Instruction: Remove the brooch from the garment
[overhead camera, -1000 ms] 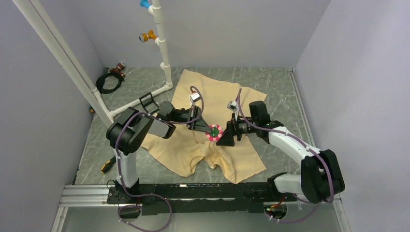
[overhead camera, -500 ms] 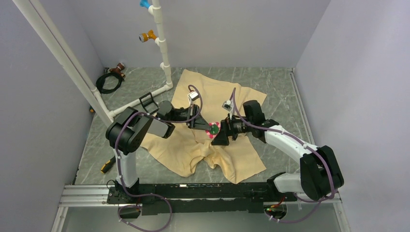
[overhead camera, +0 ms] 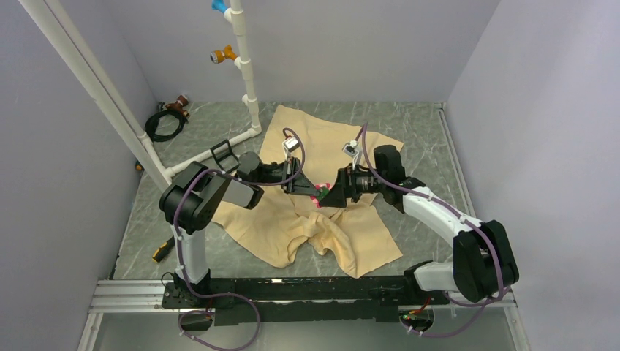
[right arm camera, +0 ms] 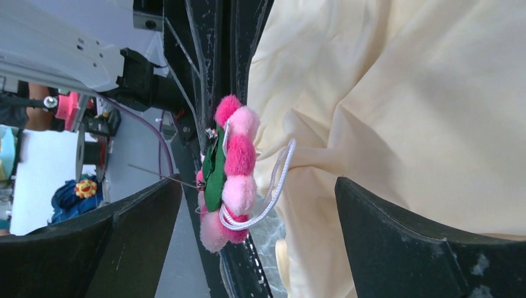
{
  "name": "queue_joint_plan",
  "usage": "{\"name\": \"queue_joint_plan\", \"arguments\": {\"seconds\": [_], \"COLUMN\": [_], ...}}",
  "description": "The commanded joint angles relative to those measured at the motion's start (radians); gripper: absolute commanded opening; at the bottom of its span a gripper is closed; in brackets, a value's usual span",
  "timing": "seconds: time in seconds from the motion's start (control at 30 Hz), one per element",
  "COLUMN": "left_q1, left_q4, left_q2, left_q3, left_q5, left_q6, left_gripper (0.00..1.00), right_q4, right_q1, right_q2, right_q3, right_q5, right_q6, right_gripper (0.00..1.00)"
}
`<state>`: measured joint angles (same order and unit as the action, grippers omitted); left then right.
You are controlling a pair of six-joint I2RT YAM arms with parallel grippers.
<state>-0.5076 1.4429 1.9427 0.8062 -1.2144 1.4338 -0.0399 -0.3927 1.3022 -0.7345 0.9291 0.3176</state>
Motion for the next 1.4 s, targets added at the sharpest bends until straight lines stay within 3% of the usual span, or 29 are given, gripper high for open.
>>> {"name": "queue_joint_plan", "arguments": {"seconds": [0.0, 0.37, 0.63, 0.93, 1.37], "left_q1": [-0.002, -0.02, -0.02, -0.02, -0.025], "left_q4": [0.007, -0.059, -0.151, -0.175, -0.186], "left_q2": [-0.053, -0.114, -0.146, -0.161, -0.181], "left_q3": [-0.003, -0.02, -0.033, -0.026, -0.034], "left_q5": [-0.001, -0.009, -0.004, -0.004, -0.013], "left_q6": [-0.051, -0.134, -0.217, -0.252, -0.28], "left_gripper": [0.0, 0.0, 0.0, 0.0, 0.0], "right_q4": [0.093, 0.14, 0.158, 0.171, 0.259], "right_q1": [0.014, 0.041, 0.054, 0.052, 0.054], "right_q2": [0.015, 0.023, 0.018, 0.004, 0.023], "right_q3": [-0.032, -0.021, -0.006, 0.009, 0.018], "right_q5": [0.036, 0.044, 0.07, 0.173, 0.206], "right_q6": [0.063, 0.134, 0.156, 0.144, 0.228], "right_gripper": [0.94, 0.88, 0.67, 0.82, 0.69]}}
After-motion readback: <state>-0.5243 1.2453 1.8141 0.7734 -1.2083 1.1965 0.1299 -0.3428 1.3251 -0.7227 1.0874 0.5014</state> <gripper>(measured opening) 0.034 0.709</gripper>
